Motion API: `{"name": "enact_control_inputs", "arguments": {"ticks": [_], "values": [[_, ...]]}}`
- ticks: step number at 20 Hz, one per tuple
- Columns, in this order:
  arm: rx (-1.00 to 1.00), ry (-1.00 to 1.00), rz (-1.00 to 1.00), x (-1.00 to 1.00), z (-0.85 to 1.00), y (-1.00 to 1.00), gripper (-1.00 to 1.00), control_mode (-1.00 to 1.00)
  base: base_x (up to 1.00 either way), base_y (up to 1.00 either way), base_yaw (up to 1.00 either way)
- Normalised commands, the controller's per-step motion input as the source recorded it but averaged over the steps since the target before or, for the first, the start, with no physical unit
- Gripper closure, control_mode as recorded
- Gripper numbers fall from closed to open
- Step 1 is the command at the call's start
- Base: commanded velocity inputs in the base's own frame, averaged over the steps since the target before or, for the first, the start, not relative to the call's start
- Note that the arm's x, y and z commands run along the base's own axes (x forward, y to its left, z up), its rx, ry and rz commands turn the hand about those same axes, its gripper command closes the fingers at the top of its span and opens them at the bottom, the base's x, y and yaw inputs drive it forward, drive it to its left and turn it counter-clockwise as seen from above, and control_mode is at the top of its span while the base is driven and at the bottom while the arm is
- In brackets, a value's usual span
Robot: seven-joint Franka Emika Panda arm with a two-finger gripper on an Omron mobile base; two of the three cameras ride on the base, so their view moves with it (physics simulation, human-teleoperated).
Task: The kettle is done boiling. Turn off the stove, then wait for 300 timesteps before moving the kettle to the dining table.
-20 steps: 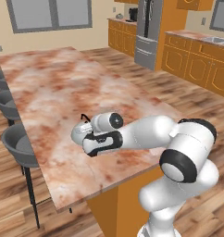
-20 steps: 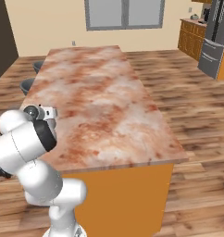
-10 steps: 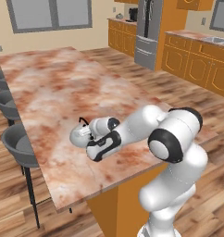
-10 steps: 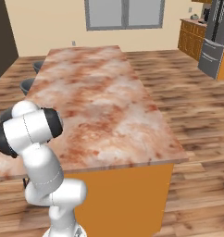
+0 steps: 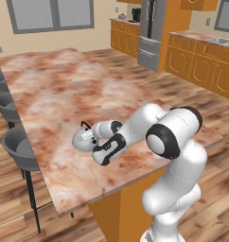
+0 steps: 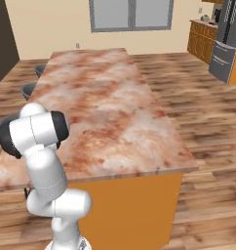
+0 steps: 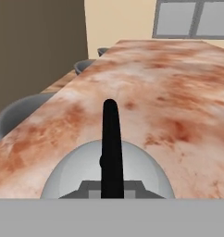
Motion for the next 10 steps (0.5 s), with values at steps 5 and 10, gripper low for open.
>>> {"name": "enact_control_inputs", "arguments": {"ticks": [5, 10], "values": [[-0.01, 0.0, 0.0, 0.02, -0.1, 0.09, 1.0, -1.0, 0.0, 0.0, 0.0], [-0.02, 0.0, 0.0, 0.05, -0.15, 0.16, 1.0, -1.0, 0.0, 0.0, 0.0]]}}
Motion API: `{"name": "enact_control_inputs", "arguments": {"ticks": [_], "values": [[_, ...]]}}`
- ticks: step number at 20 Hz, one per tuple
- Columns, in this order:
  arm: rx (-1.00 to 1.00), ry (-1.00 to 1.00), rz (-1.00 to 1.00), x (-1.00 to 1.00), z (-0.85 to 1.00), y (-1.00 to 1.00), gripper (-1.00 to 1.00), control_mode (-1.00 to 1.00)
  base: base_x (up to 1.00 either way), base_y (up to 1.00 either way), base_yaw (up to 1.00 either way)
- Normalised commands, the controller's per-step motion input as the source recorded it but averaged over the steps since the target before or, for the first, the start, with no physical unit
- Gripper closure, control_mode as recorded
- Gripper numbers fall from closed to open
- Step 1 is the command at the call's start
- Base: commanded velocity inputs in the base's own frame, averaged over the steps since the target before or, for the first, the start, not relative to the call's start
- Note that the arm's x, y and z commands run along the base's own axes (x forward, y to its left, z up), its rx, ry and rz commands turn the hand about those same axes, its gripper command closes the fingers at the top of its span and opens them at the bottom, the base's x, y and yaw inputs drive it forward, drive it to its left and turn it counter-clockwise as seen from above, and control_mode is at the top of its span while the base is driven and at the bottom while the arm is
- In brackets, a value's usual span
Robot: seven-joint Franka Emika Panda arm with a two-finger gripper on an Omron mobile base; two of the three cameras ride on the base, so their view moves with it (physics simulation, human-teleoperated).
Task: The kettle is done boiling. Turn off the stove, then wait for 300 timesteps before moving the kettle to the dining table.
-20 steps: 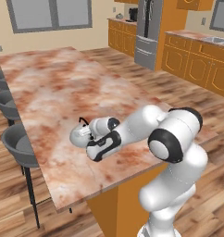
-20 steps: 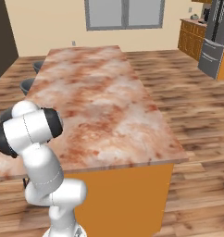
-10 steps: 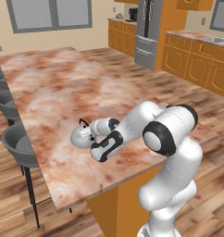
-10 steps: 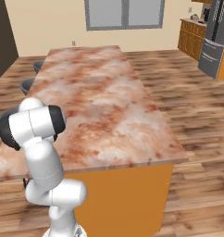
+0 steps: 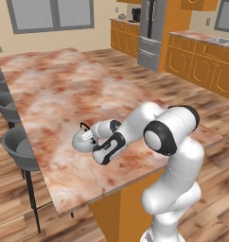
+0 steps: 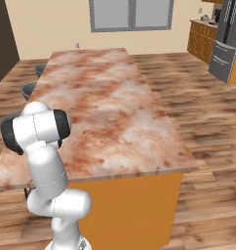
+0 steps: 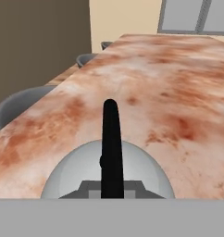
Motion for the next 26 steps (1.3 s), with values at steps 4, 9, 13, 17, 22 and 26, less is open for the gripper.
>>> {"name": "enact_control_inputs", "arguments": {"ticks": [4, 9, 13, 17, 22, 26], "values": [[0.0, 0.0, 0.0, 0.03, -0.2, 0.18, 1.0, -1.0, 0.0, 0.0, 0.0], [0.0, 0.0, 0.0, 0.0, -0.2, 0.15, 1.0, -1.0, 0.0, 0.0, 0.0], [0.0, 0.0, 0.0, 0.0, -0.23, 0.14, 1.0, -1.0, 0.0, 0.0, 0.0], [0.0, 0.0, 0.0, 0.0, -0.22, 0.12, 1.0, -1.0, 0.0, 0.0, 0.0], [0.0, 0.0, 0.0, 0.0, -0.16, 0.1, -1.0, -1.0, 0.0, 0.0, 0.0], [0.0, 0.0, 0.0, 0.0, 0.0, 0.0, -1.0, -1.0, 0.0, 0.0, 0.0]]}}
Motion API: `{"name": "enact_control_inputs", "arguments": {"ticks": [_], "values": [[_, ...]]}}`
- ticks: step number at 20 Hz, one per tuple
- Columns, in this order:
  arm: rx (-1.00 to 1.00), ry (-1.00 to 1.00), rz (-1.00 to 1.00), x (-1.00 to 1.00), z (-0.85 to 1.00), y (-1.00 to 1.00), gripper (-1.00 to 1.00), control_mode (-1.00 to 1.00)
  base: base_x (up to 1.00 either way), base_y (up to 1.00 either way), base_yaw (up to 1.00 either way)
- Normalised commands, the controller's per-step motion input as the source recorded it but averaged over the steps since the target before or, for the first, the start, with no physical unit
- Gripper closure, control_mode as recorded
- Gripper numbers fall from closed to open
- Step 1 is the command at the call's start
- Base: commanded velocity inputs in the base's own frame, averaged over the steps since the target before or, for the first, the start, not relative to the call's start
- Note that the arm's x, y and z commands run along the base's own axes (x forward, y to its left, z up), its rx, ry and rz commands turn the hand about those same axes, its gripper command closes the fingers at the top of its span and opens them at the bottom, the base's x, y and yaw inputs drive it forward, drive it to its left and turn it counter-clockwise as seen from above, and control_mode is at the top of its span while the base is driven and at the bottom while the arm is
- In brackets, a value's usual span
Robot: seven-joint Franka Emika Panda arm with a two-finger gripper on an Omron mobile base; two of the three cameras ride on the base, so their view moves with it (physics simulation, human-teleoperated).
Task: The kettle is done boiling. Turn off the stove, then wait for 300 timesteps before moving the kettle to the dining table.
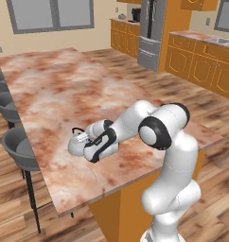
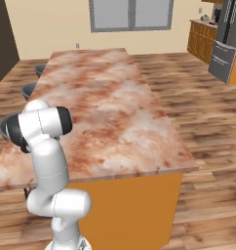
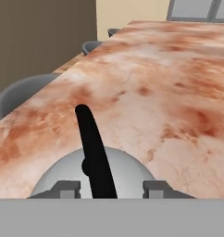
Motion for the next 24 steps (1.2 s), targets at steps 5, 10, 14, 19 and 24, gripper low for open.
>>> {"name": "enact_control_inputs", "arguments": {"ticks": [5, 10, 14, 19, 24], "values": [[0.0, 0.0, 0.0, 0.0, 0.06, -0.01, -1.0, -1.0, 0.0, 0.0, 0.0], [0.0, 0.0, 0.0, 0.0, 0.21, 0.0, -1.0, -1.0, 0.0, 0.0, 0.0], [0.0, 0.0, 0.0, 0.0, 0.25, 0.0, -1.0, -1.0, 0.0, 0.0, 0.0], [0.0, 0.0, 0.0, 0.0, 0.28, -0.05, -1.0, -1.0, 0.0, 0.0, 0.0], [0.01, 0.0, 0.0, -0.08, 0.38, -0.19, -1.0, -1.0, 0.0, 0.0, 0.0]]}}
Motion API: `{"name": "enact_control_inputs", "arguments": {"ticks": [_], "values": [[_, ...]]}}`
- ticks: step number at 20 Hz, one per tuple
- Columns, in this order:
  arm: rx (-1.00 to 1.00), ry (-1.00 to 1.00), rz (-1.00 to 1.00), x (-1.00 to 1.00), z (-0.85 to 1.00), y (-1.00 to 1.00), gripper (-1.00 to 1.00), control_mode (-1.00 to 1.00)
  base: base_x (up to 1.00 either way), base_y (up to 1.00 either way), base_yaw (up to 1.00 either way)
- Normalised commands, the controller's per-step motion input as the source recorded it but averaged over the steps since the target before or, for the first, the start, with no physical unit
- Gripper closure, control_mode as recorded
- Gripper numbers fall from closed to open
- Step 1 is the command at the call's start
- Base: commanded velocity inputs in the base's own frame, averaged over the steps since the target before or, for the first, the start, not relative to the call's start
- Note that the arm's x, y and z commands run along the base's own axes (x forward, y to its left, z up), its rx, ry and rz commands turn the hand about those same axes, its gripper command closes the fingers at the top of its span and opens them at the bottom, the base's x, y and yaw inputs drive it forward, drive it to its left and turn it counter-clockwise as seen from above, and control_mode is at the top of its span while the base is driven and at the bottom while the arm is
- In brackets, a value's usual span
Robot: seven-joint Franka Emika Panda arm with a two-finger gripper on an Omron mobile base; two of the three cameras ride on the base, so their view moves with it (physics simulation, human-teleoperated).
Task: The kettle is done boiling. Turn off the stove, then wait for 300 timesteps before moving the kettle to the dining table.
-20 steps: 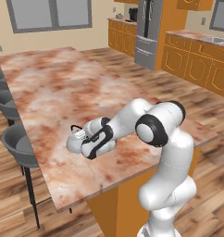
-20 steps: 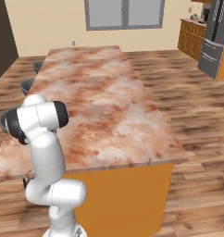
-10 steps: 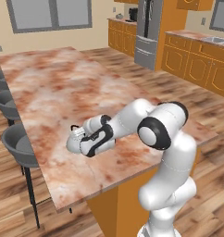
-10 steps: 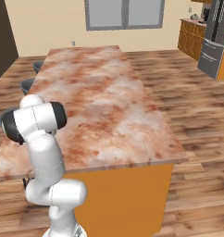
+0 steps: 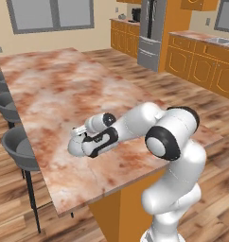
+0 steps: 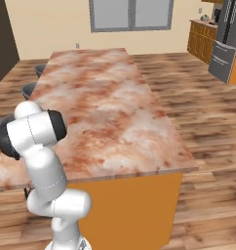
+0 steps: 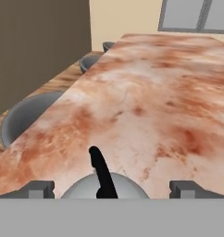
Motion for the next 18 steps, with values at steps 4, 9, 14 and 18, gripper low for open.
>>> {"name": "enact_control_inputs", "arguments": {"ticks": [4, 9, 14, 18], "values": [[0.02, 0.0, 0.0, -0.16, 0.39, -0.27, -1.0, -1.0, 0.0, 0.0, 0.0], [0.04, 0.0, 0.0, -0.26, 0.41, -0.31, -1.0, -1.0, 0.0, 0.0, 0.0], [0.07, 0.0, 0.0, -0.3, 0.45, -0.37, -1.0, -1.0, 0.0, 0.0, 0.0], [0.06, 0.0, 0.0, -0.3, 0.49, -0.37, -1.0, -1.0, 0.0, 0.0, 0.0]]}}
